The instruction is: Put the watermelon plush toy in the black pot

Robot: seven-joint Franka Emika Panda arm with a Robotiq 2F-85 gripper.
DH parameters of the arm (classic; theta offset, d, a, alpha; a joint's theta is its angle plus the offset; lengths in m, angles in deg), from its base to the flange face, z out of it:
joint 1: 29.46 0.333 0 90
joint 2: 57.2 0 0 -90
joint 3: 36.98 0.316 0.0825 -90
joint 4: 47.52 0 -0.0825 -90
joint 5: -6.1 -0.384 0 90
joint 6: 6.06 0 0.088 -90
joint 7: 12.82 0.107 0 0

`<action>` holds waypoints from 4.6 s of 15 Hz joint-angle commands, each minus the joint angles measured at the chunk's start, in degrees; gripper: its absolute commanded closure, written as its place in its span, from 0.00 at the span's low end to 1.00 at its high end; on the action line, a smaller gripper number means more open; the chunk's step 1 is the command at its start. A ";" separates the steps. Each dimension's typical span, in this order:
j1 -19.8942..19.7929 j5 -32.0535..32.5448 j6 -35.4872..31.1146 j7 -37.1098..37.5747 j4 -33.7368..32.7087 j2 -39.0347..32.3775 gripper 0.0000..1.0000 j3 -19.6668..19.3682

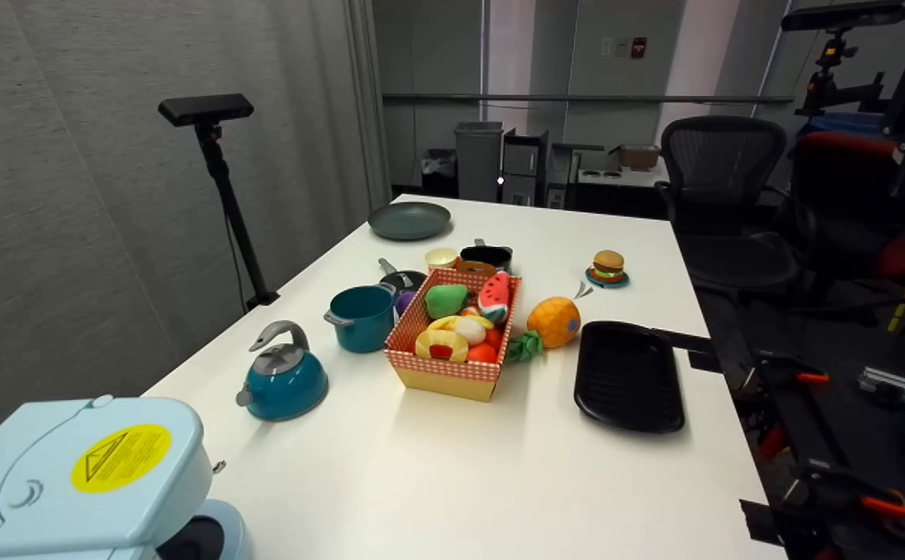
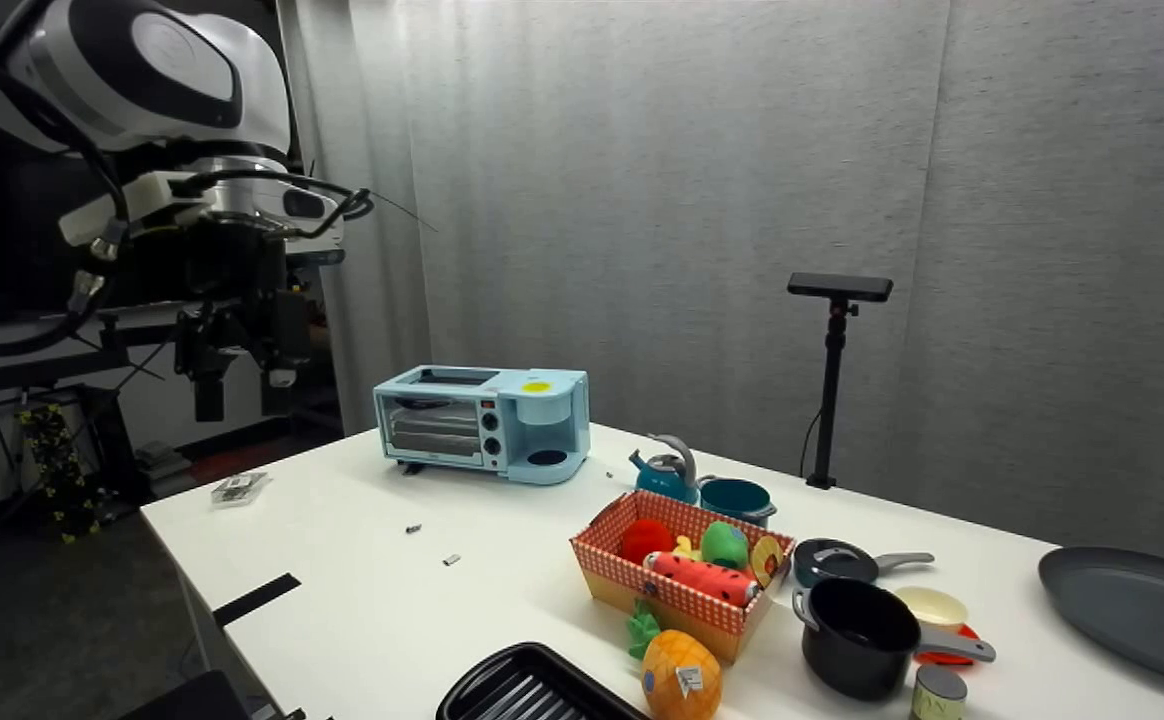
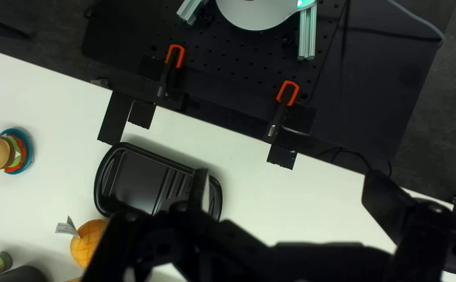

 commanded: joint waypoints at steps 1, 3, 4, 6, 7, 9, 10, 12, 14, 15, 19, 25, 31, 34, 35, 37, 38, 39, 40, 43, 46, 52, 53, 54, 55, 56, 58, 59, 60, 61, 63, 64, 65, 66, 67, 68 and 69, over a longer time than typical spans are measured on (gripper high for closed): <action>0.92 0.39 0.13 0.49 -0.13 -0.22 0.00 -0.77; 0.92 0.39 0.13 0.49 -0.13 -0.22 0.00 -0.77; 0.92 0.39 0.13 0.49 -0.13 -0.22 0.00 -0.77; 0.92 0.39 0.13 0.49 -0.13 -0.22 0.00 -0.77; 0.92 0.39 0.13 0.49 -0.13 -0.22 0.00 -0.77; 0.92 0.39 0.13 0.49 -0.13 -0.22 0.00 -0.77; 0.86 0.60 0.02 0.65 -0.16 -0.36 0.00 -0.60; 0.76 0.43 -0.43 0.75 -0.24 -0.74 0.00 -0.69; 0.57 0.51 -0.58 0.65 -0.46 -1.34 0.00 -0.91; 0.45 0.52 -0.67 0.57 -0.56 -1.66 0.00 -1.12; -0.58 1.16 -1.75 0.17 -1.10 -3.33 0.00 -2.60; -3.04 1.02 -5.62 -0.26 -2.28 -7.95 0.00 -6.33; -5.38 0.07 -8.10 0.02 -4.88 -13.56 0.00 -9.61; -6.38 -0.69 -8.56 0.07 -6.81 -16.62 0.00 -11.02; -6.69 -1.04 -8.68 0.13 -7.57 -17.74 0.00 -11.52; -7.35 -1.99 -8.94 0.20 -9.23 -20.11 0.00 -12.56; -7.66 -2.56 -9.09 0.25 -9.99 -21.21 0.00 -12.99; -7.96 -3.17 -9.28 0.11 -10.82 -22.45 0.00 -13.50; -8.22 -3.78 -9.46 0.14 -11.54 -23.49 0.00 -13.93; -9.15 -5.95 -10.30 -0.02 -13.50 -26.60 0.00 -15.20; -10.05 -7.83 -11.72 -0.10 -14.82 -29.15 0.00 -16.38; -12.06 -8.22 -18.83 1.42 -16.01 -32.30 0.00 -18.00; -12.37 -7.96 -20.20 1.83 -16.08 -32.70 0.00 -18.20; -12.64 -7.89 -21.41 2.13 -16.15 -33.08 0.00 -18.40; -12.99 -7.80 -22.54 2.39 -16.30 -33.56 0.00 -18.66; -13.47 -7.70 -23.40 2.18 -16.50 -34.04 0.00 -19.10; -14.11 -7.76 -25.17 2.20 -16.88 -35.13 0.00 -19.80; -14.50 -7.86 -25.98 2.17 -17.15 -35.74 0.00 -20.21; -14.76 -8.01 -26.63 2.38 -17.55 -36.44 0.00 -20.43; -15.10 -8.08 -27.15 2.48 -17.99 -37.15 0.00 -20.79; -15.77 -8.38 -27.67 2.60 -19.07 -38.59 0.00 -21.59; -16.11 -8.60 -27.72 2.64 -19.78 -39.34 0.00 -21.97; -16.40 -8.65 -27.66 2.82 -20.40 -40.00 0.00 -22.28; -16.65 -8.78 -27.40 3.18 -21.22 -40.69 0.00 -22.58; -17.09 -9.22 -27.04 3.01 -22.07 -41.39 0.00 -23.05; -17.39 -10.44 -26.36 2.77 -22.97 -41.95 0.00 -23.29; -17.85 -11.70 -26.19 1.83 -23.60 -42.28 0.00 -23.65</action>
